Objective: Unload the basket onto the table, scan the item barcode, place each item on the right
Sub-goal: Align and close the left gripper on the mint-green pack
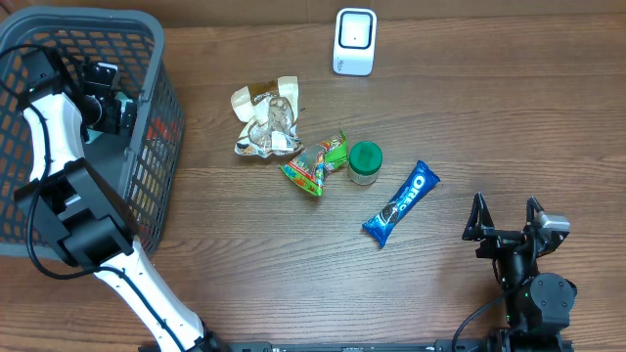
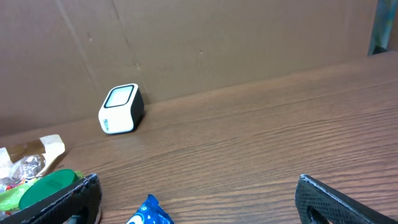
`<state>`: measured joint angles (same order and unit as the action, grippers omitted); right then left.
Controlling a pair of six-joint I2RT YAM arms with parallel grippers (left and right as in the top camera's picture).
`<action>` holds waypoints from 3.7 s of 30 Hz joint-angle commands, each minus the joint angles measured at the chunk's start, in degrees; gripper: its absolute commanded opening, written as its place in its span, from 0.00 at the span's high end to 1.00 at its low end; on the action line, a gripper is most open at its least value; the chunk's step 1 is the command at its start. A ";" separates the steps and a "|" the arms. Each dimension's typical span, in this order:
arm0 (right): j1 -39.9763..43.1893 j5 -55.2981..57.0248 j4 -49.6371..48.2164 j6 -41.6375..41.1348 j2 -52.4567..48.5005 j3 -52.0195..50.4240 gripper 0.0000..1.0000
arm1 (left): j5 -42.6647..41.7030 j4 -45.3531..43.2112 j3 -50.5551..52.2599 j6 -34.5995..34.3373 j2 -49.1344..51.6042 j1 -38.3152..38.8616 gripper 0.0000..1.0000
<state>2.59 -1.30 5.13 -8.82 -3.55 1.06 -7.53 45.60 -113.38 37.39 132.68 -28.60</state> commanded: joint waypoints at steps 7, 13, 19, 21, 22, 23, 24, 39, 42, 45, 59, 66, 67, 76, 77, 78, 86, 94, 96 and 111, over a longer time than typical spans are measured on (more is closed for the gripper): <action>0.00 -0.31 -0.46 -0.20 0.02 -0.59 0.00 | 0.57 -0.79 1.20 1.44 1.40 0.22 0.00; 0.00 -0.33 -0.46 -0.20 0.02 -0.59 0.00 | 2.12 -1.75 1.20 1.44 2.58 0.22 0.00; 0.00 -0.33 -0.48 -0.22 0.02 -0.59 0.00 | 2.14 -3.06 1.20 1.42 2.97 0.22 0.00; 0.00 -0.33 -0.48 -0.22 0.02 -0.59 0.00 | 2.16 -3.28 1.20 1.44 2.99 0.22 0.00; 0.00 -0.33 -0.48 -0.22 0.02 -0.59 0.00 | 2.16 -3.41 1.22 1.44 2.99 0.22 0.00; 0.00 -0.33 -0.48 -0.22 0.02 -0.59 0.00 | 2.10 -3.48 1.22 1.42 2.99 0.22 0.00; 0.00 -0.33 -0.48 -0.22 0.02 -0.59 0.00 | 1.92 -3.50 1.27 1.42 2.99 0.22 0.00; 0.00 -0.33 -0.46 -0.22 0.02 -0.59 0.00 | 1.68 -2.16 1.38 1.20 6.62 0.66 0.05; 0.00 -0.33 -0.46 -0.22 0.02 -0.59 0.00 | 1.68 -2.12 1.44 1.22 6.86 0.66 0.05; 0.00 -0.31 -0.46 -0.20 0.02 -0.59 0.00 | 1.57 -1.55 1.49 1.20 7.32 0.66 0.06; 0.00 -0.31 -0.46 -0.20 0.02 -0.59 0.00 | 0.90 5.84 1.49 -1.20 9.07 0.68 0.44; 0.00 -0.31 -0.46 -0.20 0.02 -0.59 0.00 | 0.87 9.05 1.49 -1.46 9.07 0.68 0.45; 0.00 -0.31 -0.46 -0.20 0.02 -0.59 0.00 | 0.87 9.05 1.49 -1.70 9.07 0.68 0.42; 0.00 -0.33 -0.48 -0.20 0.02 -0.59 0.00 | 1.09 6.14 1.46 -1.84 9.07 0.68 0.08; 0.00 -0.33 -0.48 -0.20 0.02 -0.59 0.00 | 1.05 5.42 1.46 -1.86 9.07 0.68 0.07; 0.00 -0.33 -0.46 -0.20 0.02 -0.59 0.00 | 1.01 4.79 1.46 -2.27 9.07 0.68 0.07; 0.00 -0.33 -0.48 -0.20 0.02 -0.59 0.00 | -1.09 2.80 1.46 -3.34 9.07 0.87 0.23; 0.00 -0.31 -0.48 -0.20 0.02 -0.59 0.00 | -2.36 3.32 1.49 -4.42 9.07 0.94 0.23; 0.00 -0.33 -0.48 -0.20 0.02 -0.59 0.00 | -2.69 3.52 1.49 -4.81 9.07 0.94 0.24; 0.00 -0.33 -0.48 -0.20 0.02 -0.59 0.00 | -3.06 3.91 1.49 -6.36 9.31 0.94 0.31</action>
<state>2.59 -1.30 5.10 -8.80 -3.55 1.06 -9.30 49.52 -112.20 32.18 133.67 -28.49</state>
